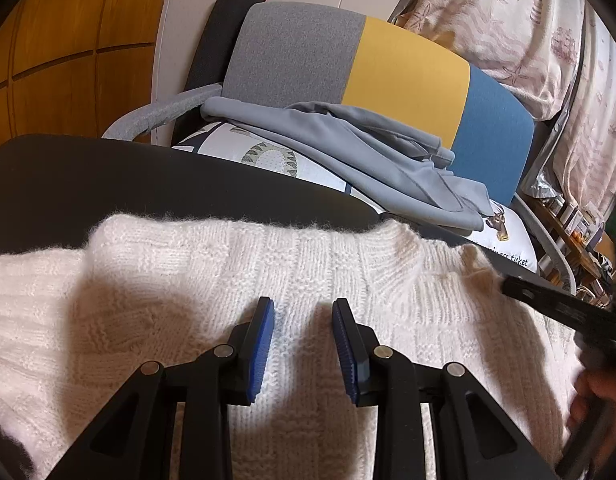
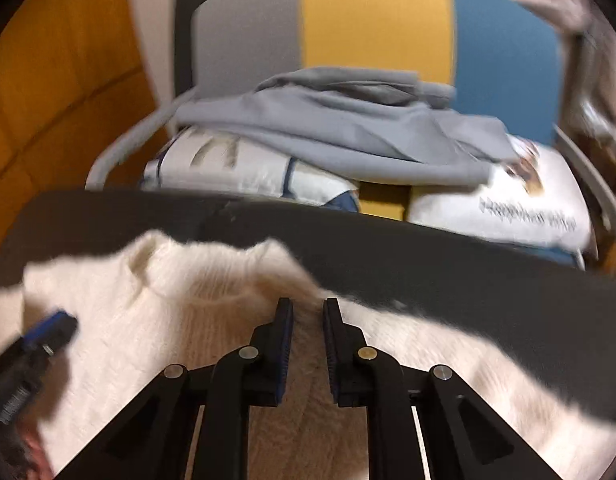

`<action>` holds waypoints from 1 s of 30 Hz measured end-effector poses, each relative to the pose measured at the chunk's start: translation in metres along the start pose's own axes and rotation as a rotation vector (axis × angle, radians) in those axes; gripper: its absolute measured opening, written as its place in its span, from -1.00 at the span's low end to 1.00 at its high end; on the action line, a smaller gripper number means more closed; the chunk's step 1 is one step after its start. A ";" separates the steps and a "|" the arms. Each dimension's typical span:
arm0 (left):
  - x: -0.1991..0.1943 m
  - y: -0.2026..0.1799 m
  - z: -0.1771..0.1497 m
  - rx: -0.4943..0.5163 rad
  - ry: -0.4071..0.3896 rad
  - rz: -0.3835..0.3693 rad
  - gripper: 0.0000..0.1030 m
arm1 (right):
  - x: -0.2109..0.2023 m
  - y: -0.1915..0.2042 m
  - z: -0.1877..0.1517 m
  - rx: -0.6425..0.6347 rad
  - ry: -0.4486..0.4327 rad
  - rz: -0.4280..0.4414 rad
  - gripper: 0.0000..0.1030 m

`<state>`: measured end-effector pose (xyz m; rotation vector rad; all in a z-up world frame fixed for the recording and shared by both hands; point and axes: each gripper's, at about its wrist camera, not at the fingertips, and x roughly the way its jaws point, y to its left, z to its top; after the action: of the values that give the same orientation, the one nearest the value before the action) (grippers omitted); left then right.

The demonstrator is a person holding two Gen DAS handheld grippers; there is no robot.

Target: Fold clothes

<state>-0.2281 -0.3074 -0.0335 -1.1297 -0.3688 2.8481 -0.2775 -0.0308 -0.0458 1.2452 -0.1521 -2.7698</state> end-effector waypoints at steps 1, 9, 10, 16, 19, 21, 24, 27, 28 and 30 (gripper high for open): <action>0.000 0.000 0.000 0.001 0.000 0.001 -0.42 | -0.011 -0.001 -0.008 0.020 -0.005 0.017 -0.63; 0.001 -0.008 0.002 0.026 0.020 0.032 -0.38 | -0.075 0.000 -0.106 0.002 0.065 -0.137 -0.27; 0.002 -0.012 0.002 0.042 0.030 0.051 -0.37 | -0.076 -0.003 -0.112 0.007 0.052 -0.143 -0.27; -0.027 -0.050 -0.014 0.198 0.146 0.147 -0.36 | -0.075 -0.005 -0.116 0.016 0.019 -0.163 -0.26; -0.057 -0.048 -0.043 0.176 0.185 0.088 -0.36 | -0.077 -0.010 -0.119 0.038 0.010 -0.137 -0.26; -0.077 -0.044 -0.063 0.179 0.197 0.075 -0.36 | -0.077 -0.013 -0.118 0.049 0.010 -0.120 -0.25; -0.098 -0.035 -0.088 0.270 0.145 0.125 -0.33 | -0.078 -0.015 -0.117 0.038 0.017 -0.112 -0.25; -0.116 -0.021 -0.094 0.242 0.136 0.079 -0.30 | -0.079 -0.016 -0.119 0.030 0.016 -0.114 -0.25; -0.122 -0.013 -0.092 0.209 0.133 0.051 -0.30 | -0.079 -0.015 -0.118 0.028 0.020 -0.114 -0.25; -0.136 0.007 -0.090 0.127 0.111 -0.001 -0.30 | -0.084 -0.008 -0.120 0.021 0.029 -0.118 -0.25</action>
<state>-0.0670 -0.3148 -0.0071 -1.2539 -0.1787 2.7477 -0.1328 -0.0182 -0.0638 1.3406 -0.1091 -2.8540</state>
